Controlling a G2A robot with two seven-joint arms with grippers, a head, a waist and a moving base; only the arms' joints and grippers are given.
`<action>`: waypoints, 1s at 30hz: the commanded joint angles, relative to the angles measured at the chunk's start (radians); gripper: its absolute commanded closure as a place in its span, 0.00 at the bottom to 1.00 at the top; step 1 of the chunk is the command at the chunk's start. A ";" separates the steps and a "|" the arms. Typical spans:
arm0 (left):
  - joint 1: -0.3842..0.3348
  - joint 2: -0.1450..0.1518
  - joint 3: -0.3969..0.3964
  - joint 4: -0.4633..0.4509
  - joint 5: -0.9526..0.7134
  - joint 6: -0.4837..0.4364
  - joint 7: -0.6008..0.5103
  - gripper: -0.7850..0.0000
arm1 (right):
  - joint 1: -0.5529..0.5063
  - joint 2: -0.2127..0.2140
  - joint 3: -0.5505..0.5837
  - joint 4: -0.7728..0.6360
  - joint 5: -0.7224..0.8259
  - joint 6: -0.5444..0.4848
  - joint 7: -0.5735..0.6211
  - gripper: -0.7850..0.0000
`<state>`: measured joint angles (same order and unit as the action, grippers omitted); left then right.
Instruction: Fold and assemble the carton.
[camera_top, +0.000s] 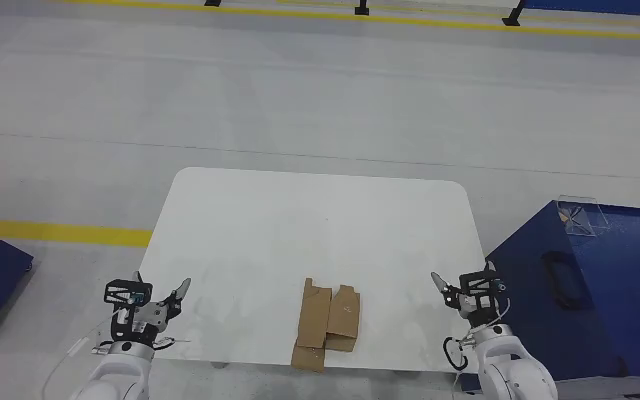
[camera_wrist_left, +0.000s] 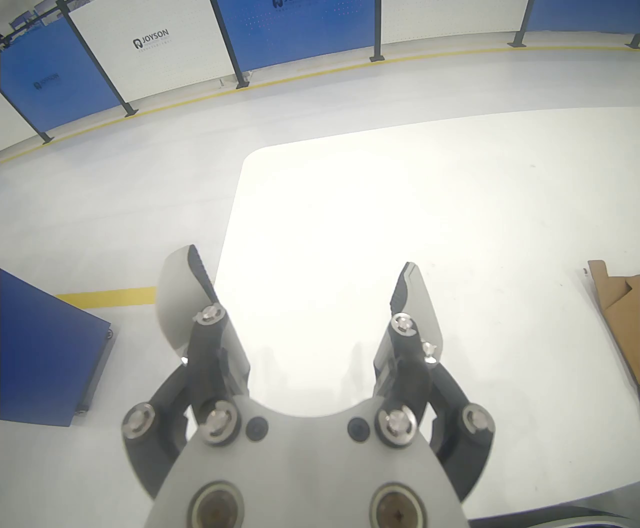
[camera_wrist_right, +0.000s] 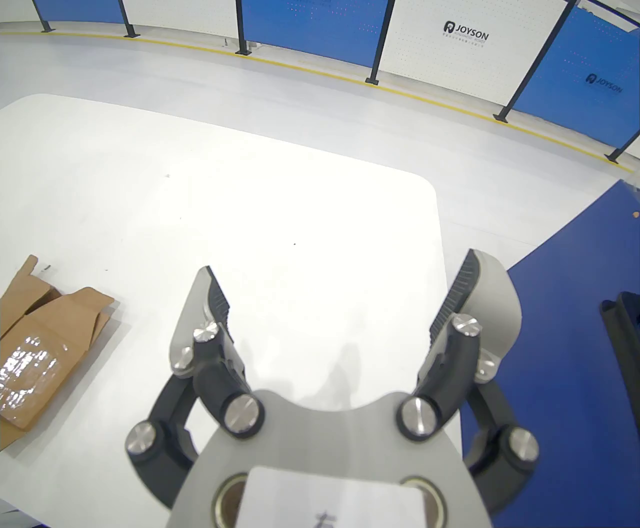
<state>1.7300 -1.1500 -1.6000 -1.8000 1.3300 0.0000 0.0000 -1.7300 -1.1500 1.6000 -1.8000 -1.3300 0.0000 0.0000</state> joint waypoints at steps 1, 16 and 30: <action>0.000 0.000 0.000 0.000 0.000 0.000 0.000 0.23 | 0.000 0.000 0.000 0.000 0.000 0.000 0.000 0.00; 0.000 0.000 0.000 0.000 0.000 0.000 0.000 0.00 | 0.154 0.037 0.138 0.155 1.472 -0.263 1.122 0.00; 0.000 0.000 0.000 0.000 0.000 0.000 0.000 0.00 | 0.608 0.012 -0.252 0.787 1.635 -0.341 1.479 0.00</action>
<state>1.7300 -1.1500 -1.6000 -1.8000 1.3300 0.0000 0.0000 -1.1287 -1.1362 1.3665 -1.0276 0.3143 -0.3200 1.5040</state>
